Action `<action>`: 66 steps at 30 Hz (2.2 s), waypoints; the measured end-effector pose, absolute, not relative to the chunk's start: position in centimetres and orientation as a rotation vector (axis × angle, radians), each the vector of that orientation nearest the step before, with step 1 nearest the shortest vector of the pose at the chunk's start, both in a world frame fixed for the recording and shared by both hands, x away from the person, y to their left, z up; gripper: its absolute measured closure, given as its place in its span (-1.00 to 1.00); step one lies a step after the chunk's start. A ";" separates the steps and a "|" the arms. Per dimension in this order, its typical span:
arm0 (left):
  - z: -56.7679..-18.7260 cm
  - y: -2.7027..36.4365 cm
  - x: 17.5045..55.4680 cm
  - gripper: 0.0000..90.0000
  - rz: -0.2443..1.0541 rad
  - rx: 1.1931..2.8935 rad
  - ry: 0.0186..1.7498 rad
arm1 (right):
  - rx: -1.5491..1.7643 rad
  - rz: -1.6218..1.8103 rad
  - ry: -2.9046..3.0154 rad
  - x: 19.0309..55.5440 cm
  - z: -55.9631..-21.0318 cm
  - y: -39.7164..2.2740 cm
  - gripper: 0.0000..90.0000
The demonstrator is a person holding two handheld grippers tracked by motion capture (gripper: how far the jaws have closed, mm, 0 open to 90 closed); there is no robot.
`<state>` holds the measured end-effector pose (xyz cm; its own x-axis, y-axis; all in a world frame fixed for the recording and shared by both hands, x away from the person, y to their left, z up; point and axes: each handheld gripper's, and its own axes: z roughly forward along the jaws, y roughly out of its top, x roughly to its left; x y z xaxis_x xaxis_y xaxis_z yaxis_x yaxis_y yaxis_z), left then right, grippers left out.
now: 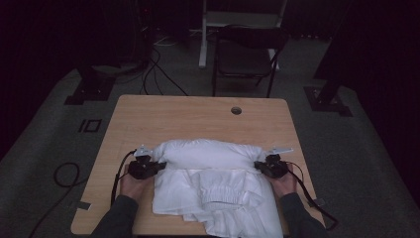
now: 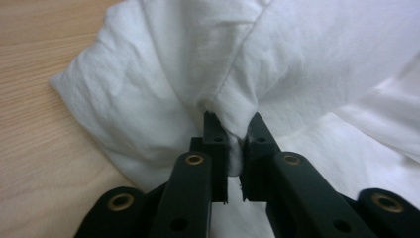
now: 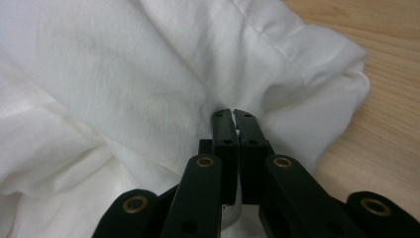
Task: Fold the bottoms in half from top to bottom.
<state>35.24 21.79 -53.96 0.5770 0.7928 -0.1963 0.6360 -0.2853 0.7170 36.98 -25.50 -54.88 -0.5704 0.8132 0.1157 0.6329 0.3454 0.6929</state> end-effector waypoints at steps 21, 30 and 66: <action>-54.3 23.0 45.2 0.90 0.319 1.834 1.412 | 1.442 0.951 2.255 46.9 -54.3 -22.4 0.98; -50.9 25.1 43.9 0.92 0.225 1.661 1.287 | 1.393 1.050 2.137 45.9 -51.5 -24.4 0.98; -47.0 24.9 28.8 0.91 0.133 1.817 0.959 | 1.126 1.300 2.072 31.3 -46.0 -30.1 0.99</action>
<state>28.81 24.94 -47.02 0.6749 0.6612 -0.3277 0.5468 -0.1498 0.8238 31.26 -30.08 -46.01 -0.5687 0.8211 0.0495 0.4020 0.2249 0.8876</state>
